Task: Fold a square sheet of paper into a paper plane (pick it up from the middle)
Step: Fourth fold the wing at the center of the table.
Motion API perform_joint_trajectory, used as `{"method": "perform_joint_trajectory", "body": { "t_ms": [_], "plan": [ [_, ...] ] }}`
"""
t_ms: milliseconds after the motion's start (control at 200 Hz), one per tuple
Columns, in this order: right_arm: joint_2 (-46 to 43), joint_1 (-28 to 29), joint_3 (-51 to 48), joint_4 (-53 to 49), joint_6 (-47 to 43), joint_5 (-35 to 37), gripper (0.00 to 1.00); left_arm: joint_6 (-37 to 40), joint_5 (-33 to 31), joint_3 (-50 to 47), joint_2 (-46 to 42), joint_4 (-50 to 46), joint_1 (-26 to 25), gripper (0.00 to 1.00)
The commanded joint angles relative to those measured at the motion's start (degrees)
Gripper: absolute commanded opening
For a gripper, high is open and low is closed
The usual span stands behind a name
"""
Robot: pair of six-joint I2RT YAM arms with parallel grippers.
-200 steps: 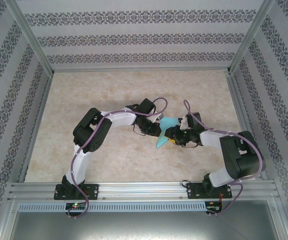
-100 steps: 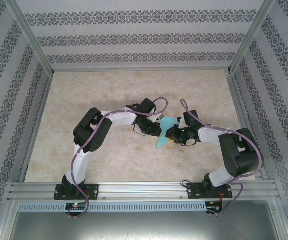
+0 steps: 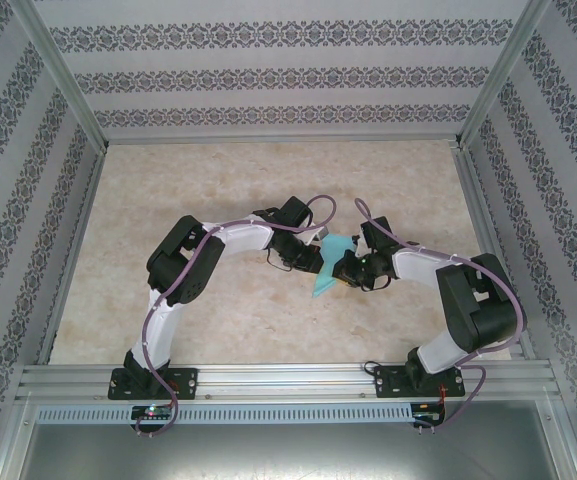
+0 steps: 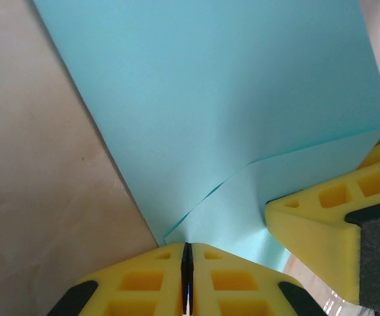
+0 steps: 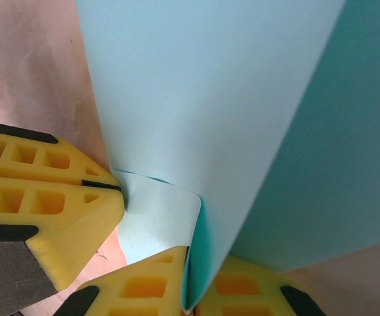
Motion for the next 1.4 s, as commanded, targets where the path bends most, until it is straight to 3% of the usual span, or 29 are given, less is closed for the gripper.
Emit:
{"method": "perform_joint_trajectory", "body": {
  "t_ms": [0,300,540,964,1399],
  "plan": [
    [-0.51,0.52,1.62,-1.73,-0.85,0.64,0.11,1.66,-2.79,-0.33,3.0,-1.63,-0.61,0.13],
    [-3.77,0.43,1.41,-1.78,0.05,-0.99,0.2,1.78,-2.62,-0.69,3.08,-1.35,-0.6,0.13],
    [-6.3,-0.26,1.62,-4.33,-0.81,-1.27,0.21,1.91,-2.62,-0.86,3.08,-1.31,-0.53,0.13],
    [-4.11,-0.51,1.97,-1.16,0.06,-3.8,0.08,2.01,-2.79,-0.75,2.84,-1.75,-0.57,0.13],
    [-1.03,-0.19,4.12,-1.13,-0.08,-4.56,0.08,2.01,-2.72,-0.68,2.98,-1.65,-0.52,0.13]
  ]
}}
